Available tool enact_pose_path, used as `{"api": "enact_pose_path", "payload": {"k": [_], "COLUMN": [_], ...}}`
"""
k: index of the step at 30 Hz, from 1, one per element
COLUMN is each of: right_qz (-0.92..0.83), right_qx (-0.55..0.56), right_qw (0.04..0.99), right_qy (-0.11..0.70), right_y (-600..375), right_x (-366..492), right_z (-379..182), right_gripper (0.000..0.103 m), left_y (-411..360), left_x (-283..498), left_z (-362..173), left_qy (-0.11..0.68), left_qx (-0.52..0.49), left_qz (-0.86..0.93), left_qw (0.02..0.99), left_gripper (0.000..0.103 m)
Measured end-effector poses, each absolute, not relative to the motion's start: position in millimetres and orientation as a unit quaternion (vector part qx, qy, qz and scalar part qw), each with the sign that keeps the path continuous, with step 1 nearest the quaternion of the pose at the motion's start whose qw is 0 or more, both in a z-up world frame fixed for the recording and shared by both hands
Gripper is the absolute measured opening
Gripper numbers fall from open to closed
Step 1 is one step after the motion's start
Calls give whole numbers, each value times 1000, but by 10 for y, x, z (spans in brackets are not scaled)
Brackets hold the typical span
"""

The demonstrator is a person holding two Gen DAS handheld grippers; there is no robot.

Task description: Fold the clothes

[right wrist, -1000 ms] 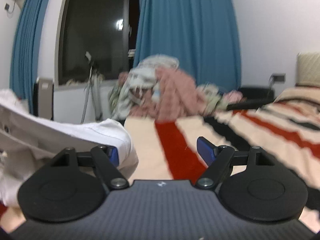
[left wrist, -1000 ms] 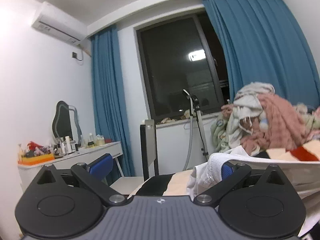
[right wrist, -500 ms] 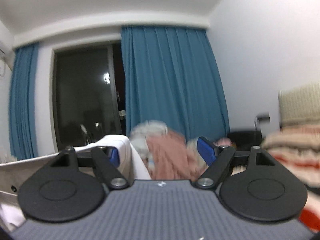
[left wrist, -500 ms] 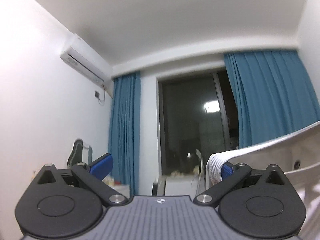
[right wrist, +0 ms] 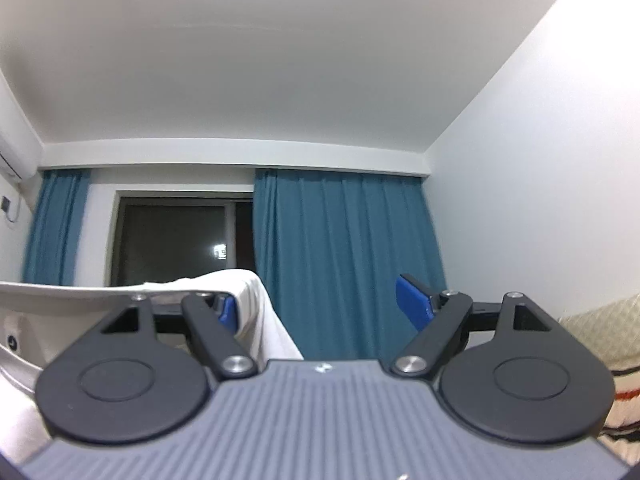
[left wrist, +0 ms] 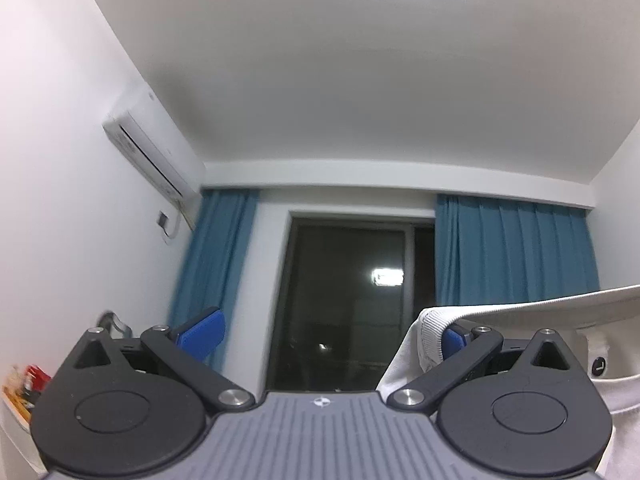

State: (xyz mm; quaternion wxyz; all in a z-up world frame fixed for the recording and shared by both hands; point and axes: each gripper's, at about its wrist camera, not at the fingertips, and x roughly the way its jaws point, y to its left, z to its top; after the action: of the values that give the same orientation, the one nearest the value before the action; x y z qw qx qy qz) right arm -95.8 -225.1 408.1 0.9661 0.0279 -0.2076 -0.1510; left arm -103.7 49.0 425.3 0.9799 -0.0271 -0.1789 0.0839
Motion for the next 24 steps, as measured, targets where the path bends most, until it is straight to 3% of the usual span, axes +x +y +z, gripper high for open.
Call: {"api": "enact_pose_path", "payload": {"k": [4, 8, 13, 21, 24], "right_qz": [-173, -184, -203, -199, -182], "right_qx": [-7, -27, -63, -20, -16], "right_qw": [971, 978, 977, 974, 969], "right_qy": [-168, -97, 3, 107, 169], "right_y": [-2320, -2490, -2679, -3055, -3114], "right_x": [-535, 277, 1662, 3820, 4387], "right_z": [3867, 3279, 2141, 603, 50], "right_gripper": [80, 81, 80, 79, 79], "left_y": [366, 239, -202, -528, -502], "left_x": [-354, 679, 2148, 4415, 5195], "left_z": [3940, 3346, 2324, 634, -93], "left_qy": [-147, -83, -2, 121, 206], "left_qx": [-5, 19, 115, 124, 94], "left_qz": [79, 69, 82, 63, 45], "left_qw": [986, 994, 990, 983, 973], "left_gripper": [103, 103, 103, 103, 103]}}
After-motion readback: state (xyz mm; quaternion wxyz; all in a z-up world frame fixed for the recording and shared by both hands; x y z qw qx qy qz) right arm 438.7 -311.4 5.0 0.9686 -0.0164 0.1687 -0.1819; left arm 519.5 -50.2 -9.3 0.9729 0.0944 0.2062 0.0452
